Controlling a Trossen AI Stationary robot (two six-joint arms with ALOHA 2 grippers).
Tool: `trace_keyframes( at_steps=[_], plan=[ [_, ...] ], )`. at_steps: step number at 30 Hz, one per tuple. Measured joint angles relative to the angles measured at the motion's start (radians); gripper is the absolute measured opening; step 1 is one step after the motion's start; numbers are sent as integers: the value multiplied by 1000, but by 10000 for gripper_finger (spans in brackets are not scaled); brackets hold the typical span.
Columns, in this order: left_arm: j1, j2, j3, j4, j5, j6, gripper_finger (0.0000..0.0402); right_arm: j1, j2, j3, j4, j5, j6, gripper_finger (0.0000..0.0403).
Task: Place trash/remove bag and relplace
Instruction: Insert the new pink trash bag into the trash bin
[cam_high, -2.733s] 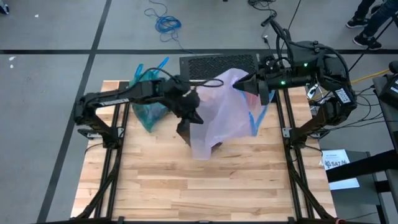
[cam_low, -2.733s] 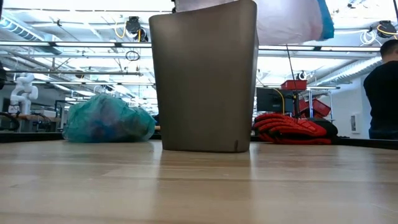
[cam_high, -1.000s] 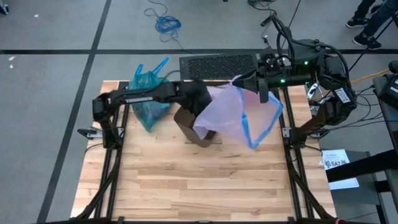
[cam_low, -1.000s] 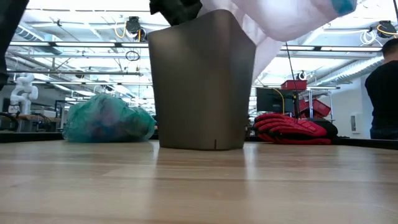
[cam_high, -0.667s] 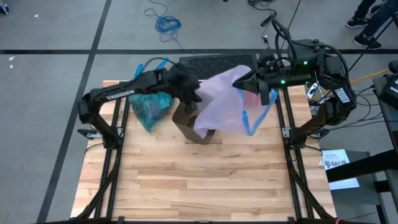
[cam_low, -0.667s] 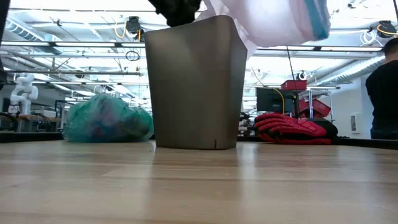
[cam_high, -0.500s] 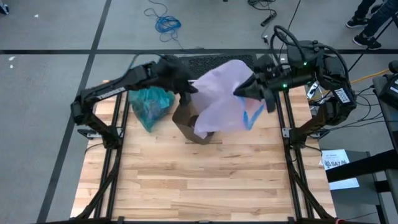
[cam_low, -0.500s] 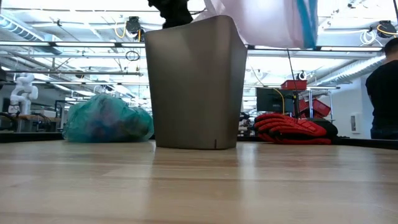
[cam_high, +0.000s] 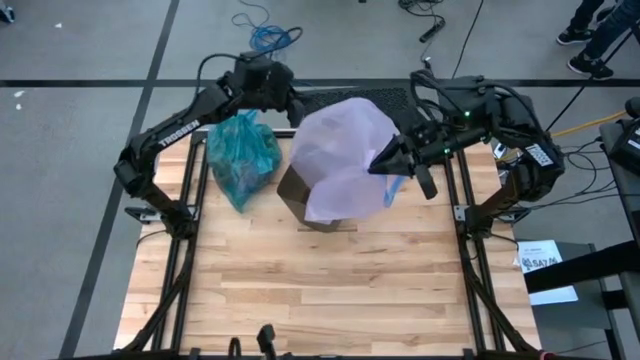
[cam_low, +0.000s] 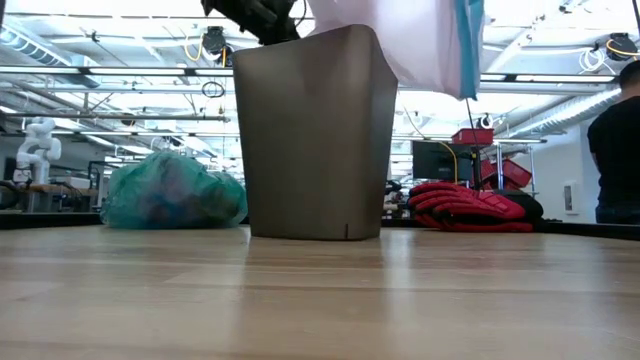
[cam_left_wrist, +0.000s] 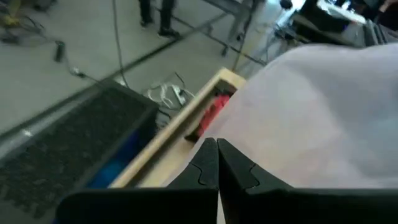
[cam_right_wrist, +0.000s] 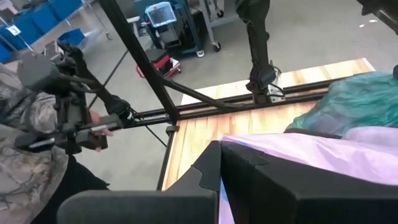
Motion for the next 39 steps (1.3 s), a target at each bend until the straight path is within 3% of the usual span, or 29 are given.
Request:
trace_keyframes(
  at_steps=[5, 14, 17, 22, 30, 39],
  plan=[
    [10, 60, -1, -96, 254, -45, 0, 0, 2, 0, 2, -3, 1, 0],
    [-140, 65, 0, -118, 389, -19, 0, 0, -3, 0, 3, -15, 3, 0],
    [-191, 63, 0, -162, 387, -10, 0, 0, -10, 0, 8, -15, 3, 0],
    [-267, 77, -31, -223, 291, 23, 0, 0, -19, 0, 11, -7, 1, 0],
    [-327, 91, -130, -137, 132, 5, 0, -1, -30, 0, 13, 14, -18, 0],
    [-327, 171, -145, -56, 154, -50, 0, 0, -31, 0, 19, 13, -22, 0]
  ],
)
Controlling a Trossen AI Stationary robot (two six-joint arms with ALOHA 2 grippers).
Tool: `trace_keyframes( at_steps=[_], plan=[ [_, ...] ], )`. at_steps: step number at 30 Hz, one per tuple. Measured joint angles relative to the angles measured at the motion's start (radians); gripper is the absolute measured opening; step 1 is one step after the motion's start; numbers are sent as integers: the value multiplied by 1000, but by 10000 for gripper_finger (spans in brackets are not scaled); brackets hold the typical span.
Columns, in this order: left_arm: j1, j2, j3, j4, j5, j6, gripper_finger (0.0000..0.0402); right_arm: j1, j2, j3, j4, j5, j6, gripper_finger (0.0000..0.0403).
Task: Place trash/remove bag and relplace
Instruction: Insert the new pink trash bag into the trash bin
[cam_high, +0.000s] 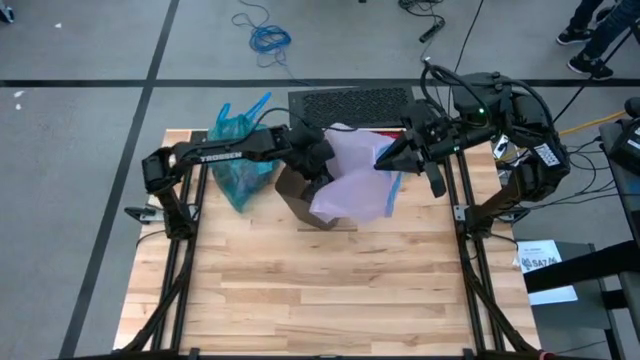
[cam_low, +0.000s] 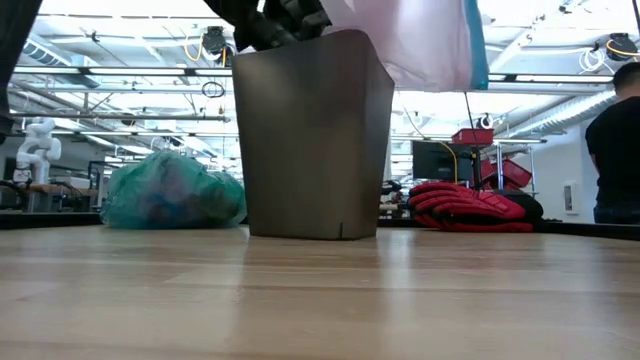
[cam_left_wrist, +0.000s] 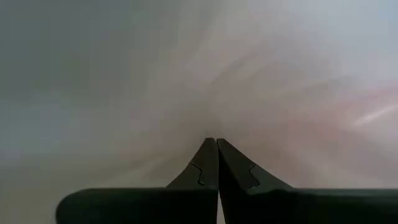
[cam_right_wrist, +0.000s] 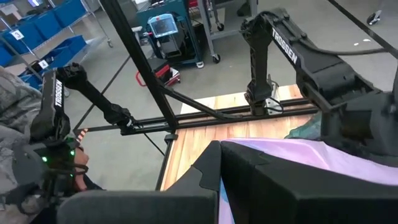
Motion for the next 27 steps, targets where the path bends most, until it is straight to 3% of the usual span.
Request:
trace_keyframes(
  at_steps=[11, 17, 27],
  plan=[
    [34, -186, 110, -32, -24, -60, 0, 0, 0, 0, -4, -4, 0, 0],
    [31, -140, 104, -192, -46, 6, 0, 0, 21, 0, -6, -5, -5, 0],
    [19, -90, -28, -81, -51, 31, 0, 0, 77, -2, 77, -7, -80, 0]
  ],
)
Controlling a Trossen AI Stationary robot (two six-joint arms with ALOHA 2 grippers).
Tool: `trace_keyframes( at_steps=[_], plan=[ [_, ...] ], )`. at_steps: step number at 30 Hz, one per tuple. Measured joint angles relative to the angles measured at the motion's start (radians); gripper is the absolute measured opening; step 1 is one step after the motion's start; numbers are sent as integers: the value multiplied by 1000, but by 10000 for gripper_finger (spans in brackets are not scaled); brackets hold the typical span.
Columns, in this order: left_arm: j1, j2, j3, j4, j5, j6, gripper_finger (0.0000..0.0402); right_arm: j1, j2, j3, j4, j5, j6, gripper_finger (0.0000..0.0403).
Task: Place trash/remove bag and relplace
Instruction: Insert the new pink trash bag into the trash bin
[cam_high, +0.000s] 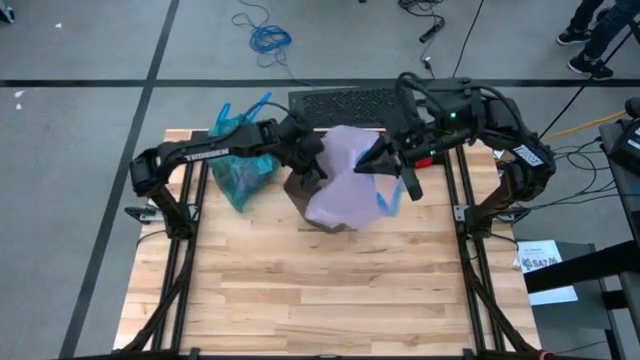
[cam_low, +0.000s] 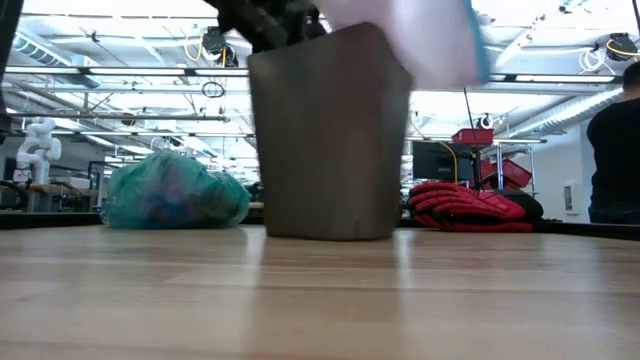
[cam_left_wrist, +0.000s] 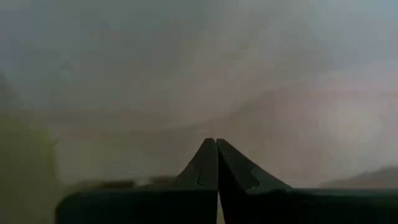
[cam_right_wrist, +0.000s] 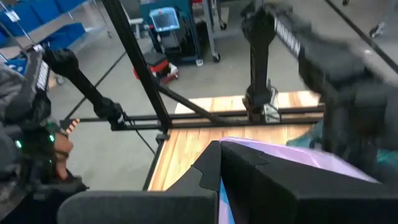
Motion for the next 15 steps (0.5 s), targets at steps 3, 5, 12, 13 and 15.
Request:
trace_keyframes(
  at_steps=[3, 5, 12, 13, 15],
  plan=[
    [-16, 3, -54, 97, 4, -19, 0, 0, -1, 0, 33, 0, 0, 0],
    [-22, 3, -87, 155, 6, -35, 0, 0, -3, 0, 51, 1, 4, 0],
    [-25, -13, -65, 194, 31, -109, 0, 0, -4, 1, 61, 2, 16, 0],
    [-25, -31, -51, 193, 33, -106, 0, 0, -4, 1, 60, 2, 16, 0],
    [-21, -51, -19, 197, 33, -104, 0, 0, -5, 1, 62, 2, 17, 0]
  ],
)
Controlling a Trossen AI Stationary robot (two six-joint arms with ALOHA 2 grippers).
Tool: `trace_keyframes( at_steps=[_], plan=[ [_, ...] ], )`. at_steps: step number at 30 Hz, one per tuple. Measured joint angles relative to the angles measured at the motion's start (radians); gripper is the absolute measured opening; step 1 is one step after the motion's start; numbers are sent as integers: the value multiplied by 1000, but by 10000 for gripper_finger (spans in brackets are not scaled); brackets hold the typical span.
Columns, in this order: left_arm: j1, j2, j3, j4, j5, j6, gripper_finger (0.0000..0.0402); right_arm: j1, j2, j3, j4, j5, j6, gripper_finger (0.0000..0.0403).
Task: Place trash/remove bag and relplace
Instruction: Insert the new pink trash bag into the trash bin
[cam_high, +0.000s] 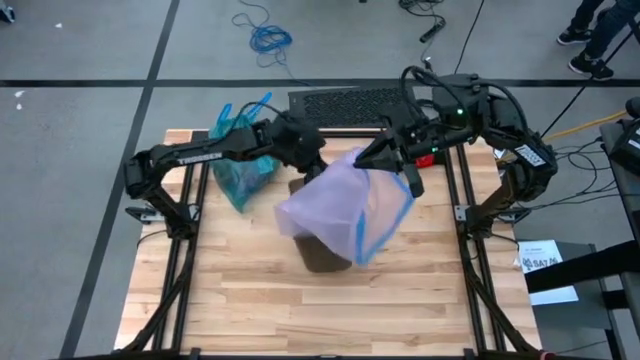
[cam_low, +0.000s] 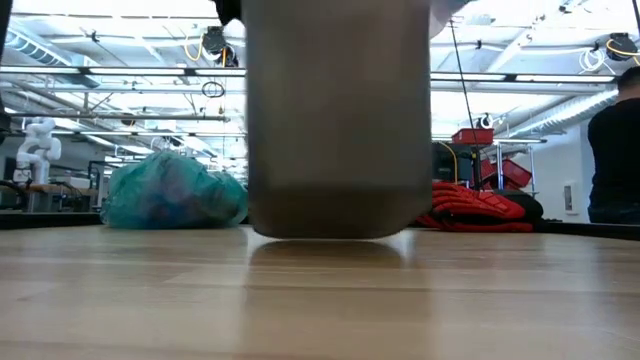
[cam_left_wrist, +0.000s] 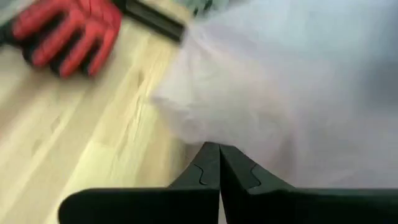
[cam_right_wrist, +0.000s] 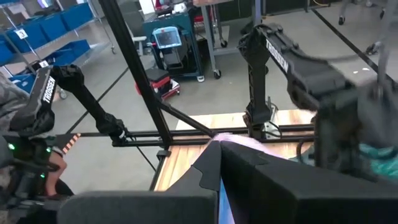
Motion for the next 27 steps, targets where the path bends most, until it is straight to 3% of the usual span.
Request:
trace_keyframes(
  at_steps=[12, 18, 22, 27],
  plan=[
    [2, -88, 140, -44, 7, 8, 0, 14, -1, 0, -19, -4, 19, 0],
    [2, -145, 195, -54, 98, 22, 0, 35, 9, 0, -56, -4, 34, 0],
    [-18, -164, 202, -106, 166, 22, 0, 49, 28, 0, -63, -4, 38, 0],
    [-46, -189, 202, -268, 178, 66, 0, 49, 71, 0, -61, -59, 72, 0]
  ],
)
